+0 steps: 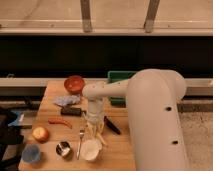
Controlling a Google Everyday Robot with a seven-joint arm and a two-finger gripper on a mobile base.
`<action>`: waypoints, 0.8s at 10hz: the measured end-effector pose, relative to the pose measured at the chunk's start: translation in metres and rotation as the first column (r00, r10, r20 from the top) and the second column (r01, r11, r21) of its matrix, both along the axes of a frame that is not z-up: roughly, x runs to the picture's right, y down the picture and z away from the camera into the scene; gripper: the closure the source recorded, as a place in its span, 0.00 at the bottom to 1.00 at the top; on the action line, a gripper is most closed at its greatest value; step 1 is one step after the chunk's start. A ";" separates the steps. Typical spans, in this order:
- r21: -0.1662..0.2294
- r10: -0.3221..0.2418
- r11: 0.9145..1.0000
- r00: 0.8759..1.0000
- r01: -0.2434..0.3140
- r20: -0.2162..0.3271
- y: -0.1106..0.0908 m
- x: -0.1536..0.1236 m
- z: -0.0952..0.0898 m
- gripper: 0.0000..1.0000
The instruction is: Place banana in tray
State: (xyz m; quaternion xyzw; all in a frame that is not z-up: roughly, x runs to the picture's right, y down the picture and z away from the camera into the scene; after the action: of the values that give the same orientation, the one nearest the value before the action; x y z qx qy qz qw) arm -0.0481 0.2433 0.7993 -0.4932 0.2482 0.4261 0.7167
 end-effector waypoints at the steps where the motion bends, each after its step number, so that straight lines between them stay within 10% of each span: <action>1: -0.002 0.004 1.000 1.000 -0.004 -0.019 0.001 0.002 0.000 0.95; 5: 0.051 0.081 0.996 0.993 -0.077 -0.089 -0.008 0.023 -0.005 1.00; 8: 0.170 0.156 0.976 0.982 -0.136 -0.110 -0.043 0.040 -0.025 1.00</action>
State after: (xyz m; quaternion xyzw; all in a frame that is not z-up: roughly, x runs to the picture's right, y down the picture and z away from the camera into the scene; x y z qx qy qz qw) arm -0.0086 0.1998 0.7744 -0.4234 0.2194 0.5259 0.7043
